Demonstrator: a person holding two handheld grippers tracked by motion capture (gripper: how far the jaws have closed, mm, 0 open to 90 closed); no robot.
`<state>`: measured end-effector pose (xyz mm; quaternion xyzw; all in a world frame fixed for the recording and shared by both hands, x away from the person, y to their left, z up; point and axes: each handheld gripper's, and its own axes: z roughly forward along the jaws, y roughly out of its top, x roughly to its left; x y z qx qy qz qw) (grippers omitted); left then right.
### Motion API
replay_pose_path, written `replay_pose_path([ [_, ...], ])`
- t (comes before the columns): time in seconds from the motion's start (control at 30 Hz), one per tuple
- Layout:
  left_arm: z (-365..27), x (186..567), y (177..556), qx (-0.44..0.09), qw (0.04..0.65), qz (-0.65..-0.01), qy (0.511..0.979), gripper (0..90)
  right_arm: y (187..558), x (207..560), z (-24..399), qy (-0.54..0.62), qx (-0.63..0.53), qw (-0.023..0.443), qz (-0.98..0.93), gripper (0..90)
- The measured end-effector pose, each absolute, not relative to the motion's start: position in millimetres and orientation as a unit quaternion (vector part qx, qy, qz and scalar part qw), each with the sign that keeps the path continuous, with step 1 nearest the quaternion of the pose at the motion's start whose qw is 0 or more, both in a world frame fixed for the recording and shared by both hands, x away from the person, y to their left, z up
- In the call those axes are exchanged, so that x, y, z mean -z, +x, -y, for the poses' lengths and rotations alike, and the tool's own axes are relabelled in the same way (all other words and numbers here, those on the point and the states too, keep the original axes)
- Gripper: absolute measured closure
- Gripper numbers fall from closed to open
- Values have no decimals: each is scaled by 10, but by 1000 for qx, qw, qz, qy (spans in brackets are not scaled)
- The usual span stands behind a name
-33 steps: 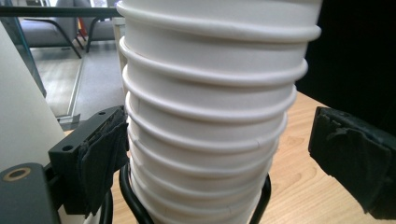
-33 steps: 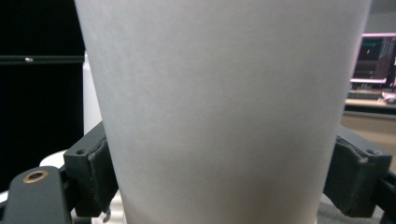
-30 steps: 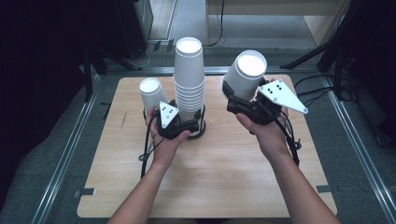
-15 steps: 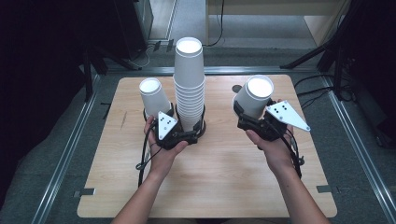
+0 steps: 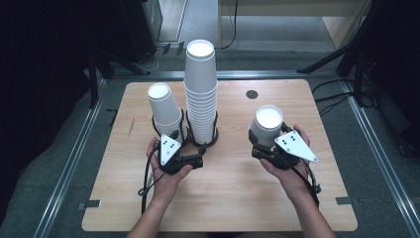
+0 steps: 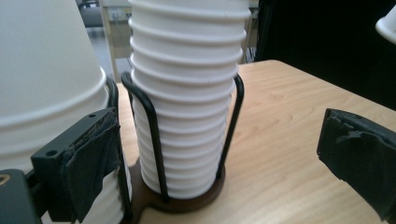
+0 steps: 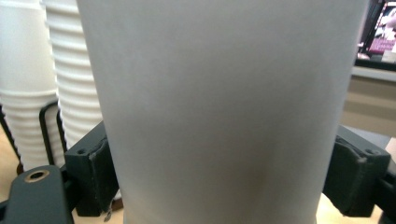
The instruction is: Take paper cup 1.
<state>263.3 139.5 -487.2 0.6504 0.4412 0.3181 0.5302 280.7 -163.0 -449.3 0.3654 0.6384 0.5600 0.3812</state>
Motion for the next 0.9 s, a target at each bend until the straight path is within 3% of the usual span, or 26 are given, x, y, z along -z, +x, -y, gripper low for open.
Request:
replay_pose_path([
  [0.37, -1417, 5096, 2426, -307, 509, -447, 668, 0, 2709, 4930, 1723, 380, -522, 387, -659, 133],
  [0.9, -1324, 5192, 2324, -279, 514, -412, 699, 0, 2574, 5291, 1533, 276, -405, 479, -728, 131],
])
